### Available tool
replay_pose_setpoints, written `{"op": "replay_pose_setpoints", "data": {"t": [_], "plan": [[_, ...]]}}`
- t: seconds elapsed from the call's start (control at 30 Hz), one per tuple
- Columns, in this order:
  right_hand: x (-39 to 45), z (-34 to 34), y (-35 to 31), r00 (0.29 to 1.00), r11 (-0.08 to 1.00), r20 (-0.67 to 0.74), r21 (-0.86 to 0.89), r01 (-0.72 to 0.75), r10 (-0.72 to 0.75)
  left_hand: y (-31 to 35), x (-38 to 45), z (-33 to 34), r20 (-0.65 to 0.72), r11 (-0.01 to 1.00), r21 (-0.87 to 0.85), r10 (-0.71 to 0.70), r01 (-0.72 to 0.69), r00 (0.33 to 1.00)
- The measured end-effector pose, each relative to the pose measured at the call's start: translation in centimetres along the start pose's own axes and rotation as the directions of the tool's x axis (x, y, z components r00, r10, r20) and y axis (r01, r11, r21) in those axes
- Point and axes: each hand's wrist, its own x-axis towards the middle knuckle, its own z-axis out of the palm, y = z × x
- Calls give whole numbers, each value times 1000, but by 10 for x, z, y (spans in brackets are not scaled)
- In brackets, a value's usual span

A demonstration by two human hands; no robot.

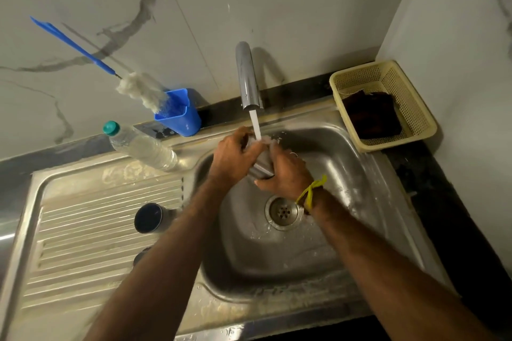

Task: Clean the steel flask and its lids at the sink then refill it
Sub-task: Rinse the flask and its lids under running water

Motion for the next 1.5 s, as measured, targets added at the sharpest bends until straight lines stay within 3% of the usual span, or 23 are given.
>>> {"op": "replay_pose_setpoints", "data": {"t": [0.07, 0.13, 0.17, 0.23, 0.27, 0.3, 0.33, 0.4, 0.47, 0.5, 0.6, 0.7, 0.77, 0.8, 0.87, 0.9, 0.97, 1.07, 1.2, 1.27, 1.37, 1.43, 1.5], "plan": [[-4, 18, -18, 973, 967, -226, -254, -8, -51, 5, 5, 2, -36, 960, -174, -230, 221, 972], [2, 21, -25, 946, 920, -323, -380, -94, -37, 10, 2, 3, 52, 913, -303, -271, 273, 961], [7, 14, -21, 963, 942, -271, -324, -87, -4, 12, 1, 3, 84, 933, -287, -201, 217, 976], [15, -7, -12, 998, 996, -38, 71, -51, 54, 13, -3, 1, 84, 995, -88, -46, 54, 995], [15, -11, -11, 997, 975, 63, 215, -56, 43, 14, -2, 0, 47, 999, -5, -36, 36, 998], [9, -8, -15, 998, 975, 58, 217, -48, 36, 14, 1, 0, -4, 998, 18, -66, 66, 998], [2, 0, -22, 998, 991, -19, 118, -65, 68, 14, 3, 0, -36, 991, -18, -137, 136, 990], [-8, 23, -36, 939, 959, -342, -250, -135, 43, 15, 3, 2, -36, 937, -206, -294, 281, 955], [-7, 22, -39, 906, 897, -423, -399, -191, 5, 15, -2, 3, 37, 900, -302, -319, 315, 947], [-3, 10, -36, 935, 928, -353, -337, -161, 34, 13, -2, 2, 66, 922, -282, -258, 266, 964], [7, -20, -33, 995, 989, -5, 116, -97, 98, 14, -1, -5, 59, 990, -64, -124, 128, 991], [2, -1, -46, 969, 977, -232, -171, -128, 86, 17, 7, -8, -47, 933, -228, -295, 277, 954], [4, 4, -45, 941, 940, -331, -291, -176, 73, 18, 3, -8, -32, 914, -300, -296, 273, 955], [4, -1, -40, 959, 967, -267, -202, -153, 96, 18, 1, -7, -3, 947, -242, -220, 213, 976], [9, -19, -32, 986, 974, -58, 175, -145, 158, 18, 0, -7, 57, 995, -78, -52, 57, 997], [6, -19, -32, 990, 964, -9, 229, -134, 140, 19, 1, -7, 38, 999, -11, -30, 31, 999], [-4, -6, -41, 987, 988, -97, 95, -121, 130, 21, 7, -10, -46, 992, -15, -128, 127, 991], [-6, 10, -43, 942, 976, -320, -152, -159, 104, 22, 0, -12, -5, 928, -255, -280, 270, 960], [3, -6, -29, 985, 922, -26, 359, -148, 169, 13, 0, -10, 37, 982, -162, -96, 101, 995], [1, 2, -31, 978, 917, -71, 367, -159, 198, 16, 3, -12, -42, 992, -112, -58, 53, 997], [-4, 9, -25, 953, 871, -134, 455, -185, 273, 18, -7, -6, 57, 934, -356, 0, 20, 998], [-10, 9, -19, 950, 819, -115, 543, -184, 289, 14, -15, -1, 189, 813, -567, -28, 132, 982], [-15, 12, -18, 959, 816, -136, 563, -132, 249, 8, -11, -6, 227, 749, -615, -129, 245, 965]]}}
